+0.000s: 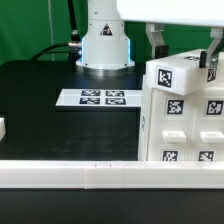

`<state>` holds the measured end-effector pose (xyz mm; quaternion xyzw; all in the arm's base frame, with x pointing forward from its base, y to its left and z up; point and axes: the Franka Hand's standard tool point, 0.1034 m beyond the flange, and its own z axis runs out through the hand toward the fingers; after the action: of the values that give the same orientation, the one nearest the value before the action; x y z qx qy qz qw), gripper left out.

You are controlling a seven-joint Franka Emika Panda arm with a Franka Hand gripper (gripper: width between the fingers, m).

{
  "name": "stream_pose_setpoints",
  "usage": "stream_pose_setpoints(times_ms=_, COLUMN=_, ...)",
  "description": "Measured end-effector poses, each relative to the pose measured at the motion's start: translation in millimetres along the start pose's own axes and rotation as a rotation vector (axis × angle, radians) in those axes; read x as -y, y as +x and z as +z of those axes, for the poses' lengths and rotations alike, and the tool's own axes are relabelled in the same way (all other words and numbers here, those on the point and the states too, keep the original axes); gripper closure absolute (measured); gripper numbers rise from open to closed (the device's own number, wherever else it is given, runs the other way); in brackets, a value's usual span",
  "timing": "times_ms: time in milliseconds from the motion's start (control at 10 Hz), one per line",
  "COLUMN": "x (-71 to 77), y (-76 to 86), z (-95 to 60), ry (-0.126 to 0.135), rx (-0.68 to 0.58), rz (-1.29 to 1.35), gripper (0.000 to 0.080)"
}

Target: Assemble cabinet

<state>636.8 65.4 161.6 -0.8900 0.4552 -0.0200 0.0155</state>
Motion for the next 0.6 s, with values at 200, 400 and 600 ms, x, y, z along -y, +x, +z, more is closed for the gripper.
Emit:
stream_pose_setpoints(times_ms=200, x=-2.1, y=-0.1, z=0.0, ry=-0.008, rx=0.005, rz=0.104, gripper=0.0241)
stream_pose_setpoints(times_ms=400, x=-7.6, y=-2.0, z=-0.1, ry=-0.019, rx=-0.002, rz=0.352, gripper=0.0240)
stream_pose_setpoints(times_ms=600, x=-10.9, y=-3.0, z=-0.3, ry=-0.033, rx=-0.005, rz=0.543, gripper=0.0240)
